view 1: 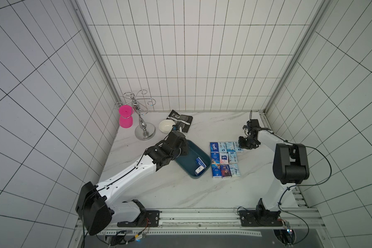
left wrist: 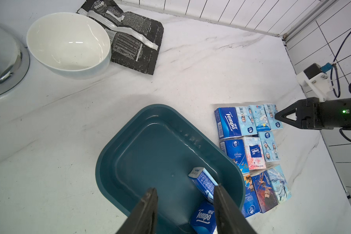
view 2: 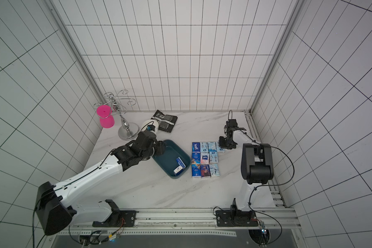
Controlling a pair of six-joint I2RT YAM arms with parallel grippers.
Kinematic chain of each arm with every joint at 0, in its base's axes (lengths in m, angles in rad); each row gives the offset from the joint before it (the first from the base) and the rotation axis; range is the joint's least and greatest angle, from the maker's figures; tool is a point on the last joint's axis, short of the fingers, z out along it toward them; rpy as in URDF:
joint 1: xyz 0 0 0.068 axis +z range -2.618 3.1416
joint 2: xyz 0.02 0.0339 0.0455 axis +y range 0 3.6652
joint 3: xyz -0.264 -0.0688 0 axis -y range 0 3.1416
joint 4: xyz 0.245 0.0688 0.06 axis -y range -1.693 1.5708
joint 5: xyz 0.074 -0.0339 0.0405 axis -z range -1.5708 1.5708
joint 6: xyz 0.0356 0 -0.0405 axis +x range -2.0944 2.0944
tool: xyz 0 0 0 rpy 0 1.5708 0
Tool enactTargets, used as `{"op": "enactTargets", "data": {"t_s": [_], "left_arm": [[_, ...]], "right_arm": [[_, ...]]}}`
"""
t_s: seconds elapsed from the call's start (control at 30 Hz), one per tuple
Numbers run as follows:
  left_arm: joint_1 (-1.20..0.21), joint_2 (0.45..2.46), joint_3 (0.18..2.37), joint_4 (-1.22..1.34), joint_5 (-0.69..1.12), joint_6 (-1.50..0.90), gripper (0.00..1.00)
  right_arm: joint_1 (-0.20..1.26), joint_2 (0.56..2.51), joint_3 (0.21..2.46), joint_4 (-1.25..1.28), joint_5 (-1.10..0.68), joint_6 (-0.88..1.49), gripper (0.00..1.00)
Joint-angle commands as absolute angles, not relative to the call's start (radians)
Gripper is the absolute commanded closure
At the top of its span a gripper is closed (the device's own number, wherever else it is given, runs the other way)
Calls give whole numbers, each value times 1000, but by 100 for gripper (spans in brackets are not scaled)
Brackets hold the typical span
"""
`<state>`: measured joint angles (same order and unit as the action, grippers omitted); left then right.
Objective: Take the pocket tissues out of the storage box
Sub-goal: Place the pocket tissues at the center of the board, then pick up the pocket tissues from the storage box.
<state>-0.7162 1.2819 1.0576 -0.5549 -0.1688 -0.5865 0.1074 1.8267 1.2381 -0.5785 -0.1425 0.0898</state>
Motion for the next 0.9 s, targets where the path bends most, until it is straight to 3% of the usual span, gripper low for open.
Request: {"op": "enactTargets", "data": {"t_s": [0.0, 0.43, 0.87], "left_arm": [[-712, 1268, 1045, -531, -185, -579, 52], [-749, 1521, 1108, -520, -66, -546, 51], [-838, 1672, 1153, -515, -97, -632, 45]], "right_arm": [[115, 1759, 1273, -626, -121, 111, 70], [155, 1502, 1250, -669, -162, 121, 65], [231, 1502, 1239, -670, -147, 117, 63]]}}
